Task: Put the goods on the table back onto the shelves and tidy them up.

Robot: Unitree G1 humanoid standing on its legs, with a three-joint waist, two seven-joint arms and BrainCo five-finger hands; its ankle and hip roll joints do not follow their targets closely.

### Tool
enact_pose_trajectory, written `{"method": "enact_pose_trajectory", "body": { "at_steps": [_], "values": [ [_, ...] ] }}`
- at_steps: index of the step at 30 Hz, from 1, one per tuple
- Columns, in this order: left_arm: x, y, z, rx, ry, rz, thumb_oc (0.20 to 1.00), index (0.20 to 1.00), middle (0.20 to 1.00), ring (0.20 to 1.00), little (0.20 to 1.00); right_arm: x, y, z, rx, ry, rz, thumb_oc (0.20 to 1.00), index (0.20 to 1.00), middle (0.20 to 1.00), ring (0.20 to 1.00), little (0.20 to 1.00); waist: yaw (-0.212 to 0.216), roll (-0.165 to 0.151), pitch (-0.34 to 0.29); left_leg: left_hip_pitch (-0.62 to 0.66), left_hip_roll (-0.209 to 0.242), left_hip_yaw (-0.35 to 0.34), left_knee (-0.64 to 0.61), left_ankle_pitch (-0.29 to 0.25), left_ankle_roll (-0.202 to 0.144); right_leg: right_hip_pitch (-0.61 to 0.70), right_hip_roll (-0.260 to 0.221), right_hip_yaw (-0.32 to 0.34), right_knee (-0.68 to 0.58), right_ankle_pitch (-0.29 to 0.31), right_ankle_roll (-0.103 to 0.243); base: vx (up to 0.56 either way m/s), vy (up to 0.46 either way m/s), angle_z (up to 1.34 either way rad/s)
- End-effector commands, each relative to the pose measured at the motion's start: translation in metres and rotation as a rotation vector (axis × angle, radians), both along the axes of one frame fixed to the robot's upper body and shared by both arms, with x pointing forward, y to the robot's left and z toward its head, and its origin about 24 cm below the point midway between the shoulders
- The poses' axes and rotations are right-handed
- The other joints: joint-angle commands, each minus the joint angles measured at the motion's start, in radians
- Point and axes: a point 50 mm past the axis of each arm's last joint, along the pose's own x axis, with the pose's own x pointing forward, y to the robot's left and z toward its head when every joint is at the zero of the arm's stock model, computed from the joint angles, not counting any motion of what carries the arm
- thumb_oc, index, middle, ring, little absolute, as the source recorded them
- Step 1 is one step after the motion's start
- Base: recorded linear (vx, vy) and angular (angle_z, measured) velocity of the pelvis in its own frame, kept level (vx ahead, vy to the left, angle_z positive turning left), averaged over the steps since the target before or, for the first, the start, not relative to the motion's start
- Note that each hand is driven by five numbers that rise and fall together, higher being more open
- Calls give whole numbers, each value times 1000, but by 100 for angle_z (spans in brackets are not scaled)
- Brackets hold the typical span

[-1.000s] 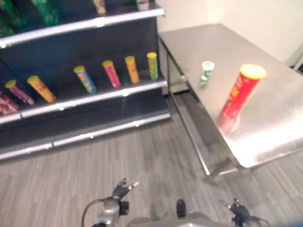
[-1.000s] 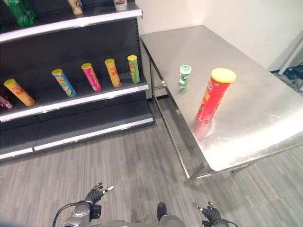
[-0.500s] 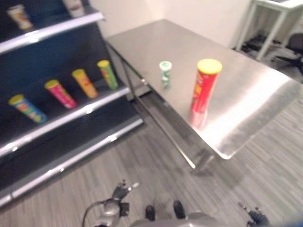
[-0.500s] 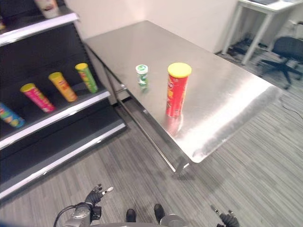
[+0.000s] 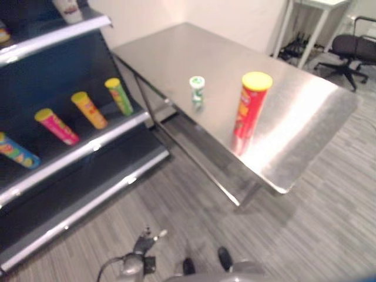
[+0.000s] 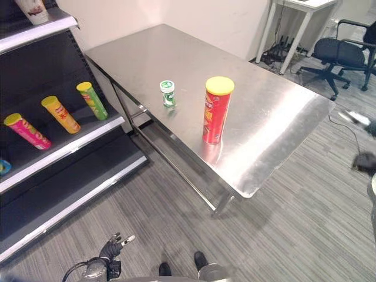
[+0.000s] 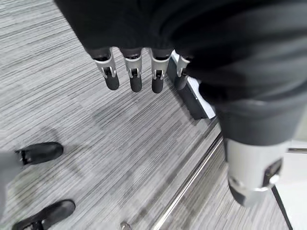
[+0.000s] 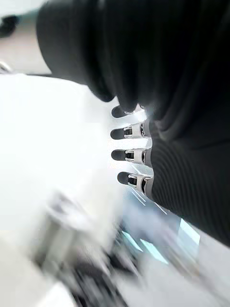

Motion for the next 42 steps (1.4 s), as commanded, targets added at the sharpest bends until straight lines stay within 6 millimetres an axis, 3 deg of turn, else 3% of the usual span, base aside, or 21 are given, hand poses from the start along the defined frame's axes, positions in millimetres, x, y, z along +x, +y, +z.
{"method": "enact_pose_trajectory", "body": {
  "at_steps": [1, 6, 8, 11, 16, 27, 42],
  "values": [
    [4, 17, 5, 65, -17, -64, 1000, 1000, 1000, 1000, 1000, 10, 19, 31, -46, -66, 156, 1000, 1000, 1000, 1000, 1000, 74, -83, -58, 41, 14, -3, 9, -87, -65, 50, -93, -57, 3, -63, 107, 36, -43, 33],
    [-2, 12, 2, 35, -10, -59, 1000, 1000, 1000, 1000, 1000, 32, 50, 42, -81, 17, 342, 1000, 1000, 1000, 1000, 1000, 99, -89, -60, 48, 18, -27, 9, -81, -74, 73, -97, -95, 3, -75, 102, 23, -33, 30],
    [-5, 10, 1, 29, 0, -64, 1000, 1000, 1000, 1000, 1000, 35, 53, 42, -72, 30, 371, 1000, 1000, 1000, 1000, 1000, 101, -88, -62, 47, 18, -33, 9, -80, -76, 76, -98, -104, 3, -77, 102, 10, -29, 18],
    [-14, 10, -3, 22, 37, -69, 1000, 1000, 1000, 1000, 1000, 48, 68, 35, -91, 137, 454, 1000, 1000, 1000, 1000, 1000, 116, -90, -63, 45, 18, -49, 9, -73, -82, 83, -100, -125, 3, -79, 101, 21, -33, 16],
    [-19, 6, -5, 9, 49, -65, 1000, 1000, 1000, 1000, 1000, 59, 78, 27, -221, 268, 445, 1000, 1000, 1000, 1000, 1000, 123, -92, -60, 36, 18, -62, 9, -67, -86, 83, -104, -146, 3, -77, 101, 8, -17, 14],
    [-13, 5, -4, 11, 31, -61, 1000, 1000, 1000, 1000, 1000, 74, 67, 21, -403, 384, 295, 1000, 1000, 1000, 1000, 1000, 125, -102, -59, 15, 19, -79, 9, -60, -91, 74, -106, -165, 3, -76, 101, 4, -5, 5],
    [-11, 7, -3, 18, 30, -62, 1000, 1000, 1000, 1000, 1000, 88, 69, 7, -408, 462, 261, 1000, 1000, 1000, 1000, 1000, 133, -109, -54, 2, 23, -86, 9, -55, -95, 66, -104, -178, 3, -79, 99, 1, 0, 0]
  ]
}}
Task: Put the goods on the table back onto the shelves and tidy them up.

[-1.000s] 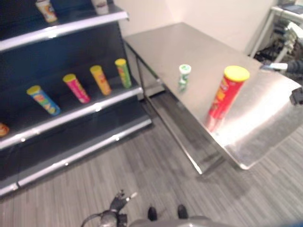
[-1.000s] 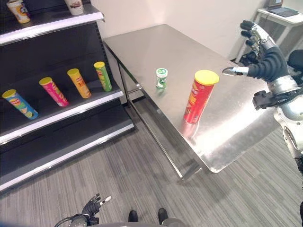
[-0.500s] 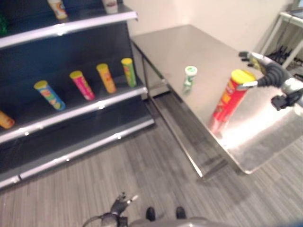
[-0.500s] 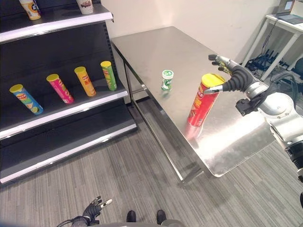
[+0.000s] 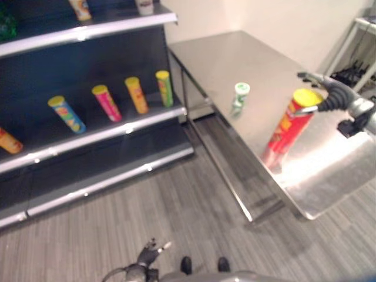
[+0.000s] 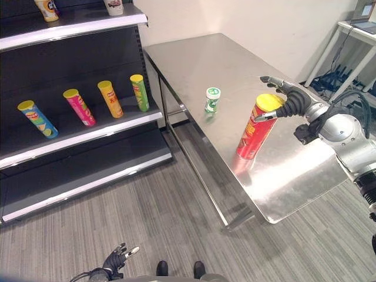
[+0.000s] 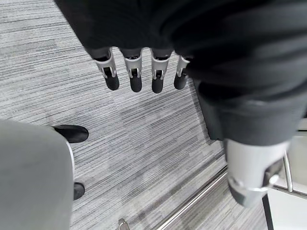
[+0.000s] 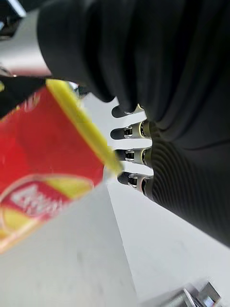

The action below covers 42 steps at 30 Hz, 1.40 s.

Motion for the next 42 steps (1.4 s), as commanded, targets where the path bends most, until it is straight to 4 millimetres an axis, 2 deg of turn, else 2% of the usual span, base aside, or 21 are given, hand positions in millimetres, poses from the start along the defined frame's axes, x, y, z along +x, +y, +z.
{"method": "enact_pose_trajectory", "body": {
  "at_steps": [1, 14, 16, 17, 26, 30, 33, 34, 36, 38, 42],
  "values": [
    [14, 15, 5, 53, -33, -30, 1000, 1000, 1000, 1000, 1000, 11, 5, 24, 2, -73, -5, 1000, 1000, 1000, 1000, 1000, 33, -74, -27, 29, 28, 36, 9, -78, -80, 40, -96, -37, 3, -68, 113, 0, 0, 0],
    [11, 14, 4, 42, -23, -26, 1000, 1000, 1000, 1000, 1000, 21, 5, 0, 58, 53, -28, 1000, 1000, 1000, 1000, 1000, 41, -80, -25, 28, 28, 37, 9, -79, -80, 40, -96, -42, 3, -68, 111, 0, 0, 0],
    [12, 14, 4, 41, -23, -27, 1000, 1000, 1000, 1000, 1000, 22, 6, -2, 61, 56, -32, 391, 391, 391, 391, 391, 41, -81, -25, 28, 28, 37, 9, -79, -80, 40, -96, -42, 3, -68, 111, 0, 0, 0],
    [12, 14, 4, 42, -24, -25, 1000, 1000, 1000, 1000, 1000, 24, 6, -3, 60, 59, -35, 200, 200, 200, 200, 200, 41, -81, -24, 28, 28, 38, 9, -79, -80, 40, -96, -43, 3, -68, 111, 0, 0, 0],
    [13, 16, 4, 50, -20, -10, 1000, 1000, 1000, 1000, 1000, 21, 7, 3, 22, 33, -27, 200, 200, 200, 200, 200, 32, -80, -24, 32, 30, 39, 9, -81, -83, 43, -95, -44, 3, -68, 109, 0, 0, 0],
    [16, 17, 5, 56, -39, 7, 1000, 1000, 1000, 1000, 1000, 9, 9, 20, 85, -90, 8, 200, 200, 200, 200, 200, 28, -76, -21, 37, 32, 38, 9, -81, -85, 49, -95, -50, 3, -70, 109, -13, -30, 1],
    [20, 16, 8, 56, -69, 13, 1000, 1000, 1000, 1000, 1000, -12, 20, 43, 150, -256, 106, 200, 200, 200, 200, 200, 31, -69, -22, 40, 34, 28, 9, -81, -88, 56, -95, -60, 3, -77, 108, -6, -74, 10],
    [22, 17, 9, 58, -82, 22, 1000, 1000, 1000, 1000, 1000, -29, 36, 63, 156, -389, 205, 200, 200, 200, 200, 200, 35, -61, -24, 41, 35, 16, 9, -79, -91, 62, -92, -70, 4, -85, 105, 7, -120, 22],
    [24, 16, 11, 54, -99, 19, 1000, 1000, 1000, 1000, 1000, -45, 46, 77, 170, -501, 274, 200, 200, 200, 200, 200, 48, -57, -27, 42, 37, -2, 9, -75, -94, 71, -89, -89, 6, -95, 100, -2, -121, 22],
    [28, 16, 13, 56, -115, 9, 1000, 1000, 1000, 1000, 1000, -57, 58, 88, 140, -585, 335, 200, 200, 200, 200, 200, 59, -55, -28, 38, 39, -21, 9, -68, -99, 79, -85, -104, 6, -103, 95, -17, -115, 29],
    [29, 14, 15, 46, -132, 5, 1000, 1000, 1000, 1000, 1000, -71, 86, 96, 67, -664, 457, 200, 200, 200, 200, 200, 82, -49, -24, 26, 45, -67, 9, -41, -115, 99, -72, -149, 4, -123, 80, -32, -121, 47]
  ]
}}
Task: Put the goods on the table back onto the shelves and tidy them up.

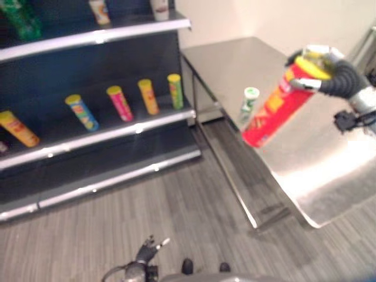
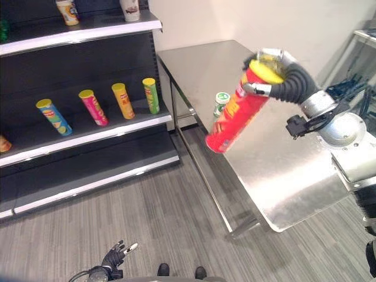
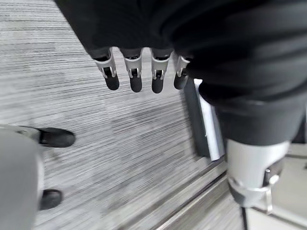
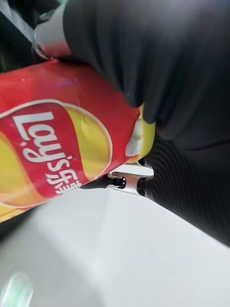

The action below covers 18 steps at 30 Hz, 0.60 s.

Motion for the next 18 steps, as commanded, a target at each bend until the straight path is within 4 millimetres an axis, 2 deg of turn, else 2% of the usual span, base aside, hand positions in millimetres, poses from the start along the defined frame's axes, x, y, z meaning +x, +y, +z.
{"method": "enact_pose_trajectory", "body": {
  "at_steps": [1, 3, 5, 6, 7, 8, 10, 11, 12, 14, 15, 17, 18],
  "values": [
    [21, 15, 11, 55, -85, -35, 1000, 1000, 1000, 1000, 1000, -16, 20, 30, -30, -195, 85, 200, 200, 200, 200, 200, 82, -71, -3, 29, 46, 27, 10, -51, -89, 61, -74, -40, 10, -102, 95, -66, -110, 39],
    [19, 15, 11, 50, -85, -32, 1000, 1000, 1000, 1000, 1000, -19, 29, 31, -48, -208, 127, 200, 200, 200, 200, 200, 95, -70, 11, 9, 45, 2, 22, -39, -90, 63, -71, -57, 13, -109, 87, -84, -83, 43],
    [19, 14, 11, 52, -86, -34, 1000, 1000, 1000, 1000, 1000, -19, 31, 33, -65, -222, 128, 200, 200, 200, 200, 200, 99, -72, 27, -26, 41, 4, 57, -37, -97, 64, -77, -77, 13, -112, 85, -99, -19, 53],
    [19, 14, 12, 50, -89, -39, 1000, 1000, 1000, 1000, 1000, -20, 32, 33, -74, -227, 129, 200, 200, 200, 200, 200, 102, -74, 39, -58, 44, 28, 84, -32, -104, 64, -85, -95, 13, -113, 84, -119, 62, 68],
    [17, 13, 11, 42, -87, -27, 1000, 1000, 1000, 1000, 1000, -18, 36, 30, -115, -227, 117, 200, 200, 200, 200, 200, 103, -74, 54, -85, 82, 131, 102, -15, -108, 71, -99, -134, 14, -112, 87, -138, 112, 70],
    [14, 14, 10, 44, -78, -18, 1000, 1000, 1000, 1000, 1000, -17, 41, 28, -135, -227, 125, 200, 200, 200, 200, 200, 102, -74, 55, -94, 111, 171, 105, -1, -110, 65, -108, -153, 18, -106, 92, -74, 148, 72],
    [8, 17, 8, 50, -57, -1, 1000, 1000, 1000, 1000, 1000, -15, 49, 24, -152, -218, 150, 200, 200, 200, 200, 200, 95, -73, 53, -77, 163, 206, 102, 9, -116, 66, -127, -169, 26, -102, 97, 5, 111, 78],
    [8, 16, 8, 49, -57, 0, 1000, 1000, 1000, 1000, 1000, -15, 49, 24, -152, -218, 150, 200, 200, 200, 200, 200, 95, -73, 53, -77, 163, 206, 102, 9, -116, 67, -126, -169, 26, -102, 97, 1, 185, 84],
    [7, 21, 8, 65, -51, 9, 1000, 1000, 1000, 1000, 1000, -14, 54, 20, -187, -213, 154, 200, 200, 200, 200, 200, 86, -74, 49, -56, 213, 230, 119, 14, -121, 59, -155, -187, 40, -96, 102, -17, 243, 71],
    [9, 25, 9, 77, -59, 14, 1000, 1000, 1000, 1000, 1000, -10, 61, 16, -217, -205, 165, 200, 200, 200, 200, 200, 74, -61, 40, -4, 252, 255, 113, 3, -134, 39, -180, -213, 54, -89, 108, -13, 315, 54],
    [9, 24, 9, 78, -58, 12, 1000, 1000, 1000, 1000, 1000, -11, 64, 17, -230, -211, 167, 200, 200, 200, 200, 200, 70, -51, 35, 0, 252, 247, 116, 14, -142, 39, -187, -219, 59, -85, 115, 46, 320, 40],
    [9, 22, 8, 78, -45, -13, 1000, 1000, 1000, 1000, 1000, -12, 66, 11, -271, -203, 164, 200, 200, 200, 200, 200, 57, -34, 7, 20, 227, 285, 66, -22, -131, 47, -219, -239, 60, -73, 134, 115, 371, 52],
    [9, 21, 7, 81, -36, -30, 1000, 1000, 1000, 1000, 1000, -10, 67, 6, -274, -195, 157, 200, 200, 200, 200, 200, 61, -29, -4, 30, 204, 283, 46, -40, -122, 43, -242, -247, 74, -58, 141, 117, 385, 84]
  ]
}}
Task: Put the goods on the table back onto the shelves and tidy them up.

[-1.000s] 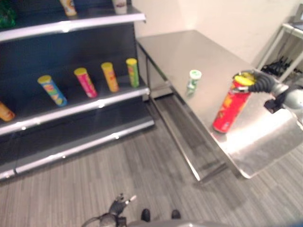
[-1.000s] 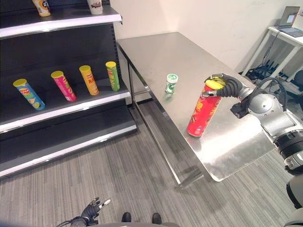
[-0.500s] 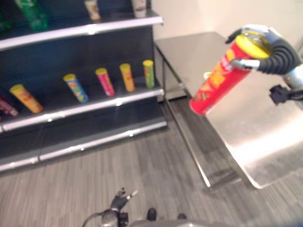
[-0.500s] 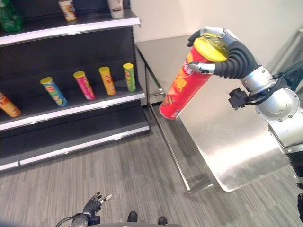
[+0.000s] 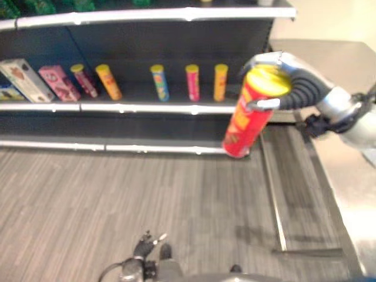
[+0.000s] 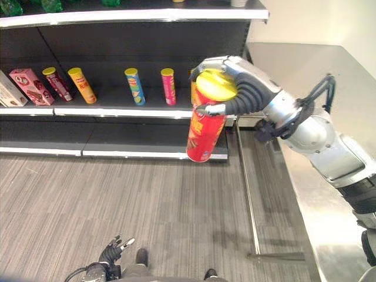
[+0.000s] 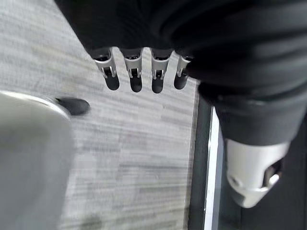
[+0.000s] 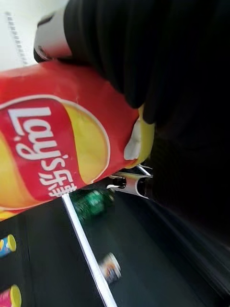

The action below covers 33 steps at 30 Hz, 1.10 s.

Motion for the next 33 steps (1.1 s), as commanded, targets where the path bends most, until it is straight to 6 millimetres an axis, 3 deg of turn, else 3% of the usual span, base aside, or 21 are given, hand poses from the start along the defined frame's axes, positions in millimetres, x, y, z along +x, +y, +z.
{"method": "enact_pose_trajectory", "body": {
  "at_steps": [1, 2, 4, 5, 6, 7, 8, 9, 11, 14, 18, 22, 23, 24, 25, 28, 31, 33],
  "values": [
    [11, 18, 7, 87, -25, -77, 1000, 1000, 1000, 1000, 1000, -3, 11, 16, 6, -108, 23, 200, 200, 200, 200, 200, 37, -46, -58, 31, -32, -2, -20, -71, 4, -58, -129, 85, 95, -5, 73, 66, 262, 82],
    [11, 18, 7, 87, -25, -77, 1000, 1000, 1000, 1000, 1000, -3, 11, 17, 6, -108, 23, 200, 200, 200, 200, 200, 36, -48, -61, 27, -34, -3, -20, -69, 6, -60, -131, 84, 93, -3, 74, 51, 272, 61],
    [17, 19, 10, 105, -41, -118, 1000, 1000, 1000, 1000, 1000, 0, 14, 15, -26, -116, 12, 200, 200, 200, 200, 200, 37, -56, -55, 26, -106, -18, -29, -86, 40, -84, -222, 86, 163, 115, 99, 40, 339, 59],
    [22, 20, 12, 114, -53, -136, 1000, 1000, 1000, 1000, 1000, 1, 17, 14, -35, -118, 14, 200, 200, 200, 200, 200, 31, -55, -48, 27, -127, -35, -35, -88, 52, -112, -243, 119, 205, 145, 88, 30, 338, 99],
    [26, 21, 14, 121, -64, -152, 1000, 1000, 1000, 1000, 1000, 2, 16, 14, -36, -119, 4, 200, 200, 200, 200, 200, 24, -52, -45, 22, -139, -56, -39, -91, 60, -135, -227, 168, 230, 138, 75, 28, 274, 140],
    [30, 22, 15, 132, -68, -169, 1000, 1000, 1000, 1000, 1000, 6, 14, 14, -39, -122, -19, 200, 200, 200, 200, 200, 16, -50, -41, 16, -149, -77, -39, -95, 69, -165, -195, 242, 267, 125, 64, 59, 213, 110],
    [35, 25, 17, 138, -74, -179, 1000, 1000, 1000, 1000, 1000, 7, 12, 15, -52, -127, -33, 200, 200, 200, 200, 200, 6, -50, -35, 15, -155, -104, -39, -93, 74, -185, -130, 320, 284, 74, 48, 113, 168, 92],
    [38, 30, 19, 153, -73, -180, 1000, 1000, 1000, 1000, 1000, 9, 11, 19, -44, -125, -40, 200, 200, 200, 200, 200, 1, -50, -33, 3, -165, -136, -39, -82, 75, -206, -34, 401, 264, -3, 46, 119, 92, 34],
    [38, 33, 19, 162, -67, -181, 1000, 1000, 1000, 1000, 1000, 12, 9, 22, -27, -120, -47, 200, 200, 200, 200, 200, -2, -63, -24, 0, -182, -163, -39, -81, 78, -219, 46, 436, 210, -38, 35, 76, -13, 61],
    [31, 32, 16, 162, -37, -200, 1000, 1000, 1000, 1000, 1000, 14, 4, 23, -39, -128, -76, 200, 200, 200, 200, 200, 8, -83, -17, -1, -214, -205, -39, -93, 81, -172, 84, 454, 118, -42, 21, 39, -76, 92],
    [22, 23, 11, 132, -34, -168, 1000, 1000, 1000, 1000, 1000, 22, -7, 16, 19, -81, -127, 200, 200, 200, 200, 200, 9, -81, -30, 12, -198, -191, -39, -98, 72, -129, 90, 435, 28, -18, 18, 51, -110, 35],
    [18, 24, 11, 132, -28, -164, 1000, 1000, 1000, 1000, 1000, 23, -12, 12, 28, -66, -145, 200, 200, 200, 200, 200, 10, -85, -19, 24, -186, -192, -11, -114, 74, -117, 97, 437, 25, -26, 12, 51, -116, -1],
    [20, 23, 12, 123, -46, -155, 1000, 1000, 1000, 1000, 1000, 22, -16, 12, 41, -65, -151, 200, 200, 200, 200, 200, 16, -92, 9, -30, -198, -193, 122, -141, 63, -117, 89, 434, 45, -36, 4, -28, -62, 3],
    [20, 23, 13, 123, -46, -156, 1000, 1000, 1000, 1000, 1000, 22, -16, 12, 41, -65, -151, 200, 200, 200, 200, 200, 16, -92, 8, -37, -199, -194, 133, -146, 63, -119, 89, 433, 46, -36, 4, -12, -104, 6],
    [20, 21, 13, 110, -53, -143, 1000, 1000, 1000, 1000, 1000, 23, -21, 11, 48, -57, -172, 200, 200, 200, 200, 200, 23, -95, 33, -89, -209, -197, 245, -152, 50, -108, 83, 426, 57, -51, -6, 61, -51, 8],
    [14, 19, 9, 99, -26, -133, 1000, 1000, 1000, 1000, 1000, 25, -29, 4, 61, -25, -202, 200, 200, 200, 200, 200, 31, -90, 34, -133, -199, -207, 208, -128, 57, -88, 80, 426, 56, -71, -6, 189, -9, 21],
    [10, 16, 6, 92, -8, -130, 1000, 1000, 1000, 1000, 1000, 27, -37, 4, 75, -18, -239, 200, 200, 200, 200, 200, 46, -81, 25, -214, -178, -232, 109, -44, 47, -70, 82, 435, 44, -100, -2, 287, 49, 16],
    [10, 16, 6, 90, -9, -129, 1000, 1000, 1000, 1000, 1000, 31, -43, 6, 90, -27, -270, 200, 200, 200, 200, 200, 56, -84, 25, -266, -179, -231, 57, -25, 37, -47, 79, 442, 36, -118, -1, 271, 32, 9]
  ]
}}
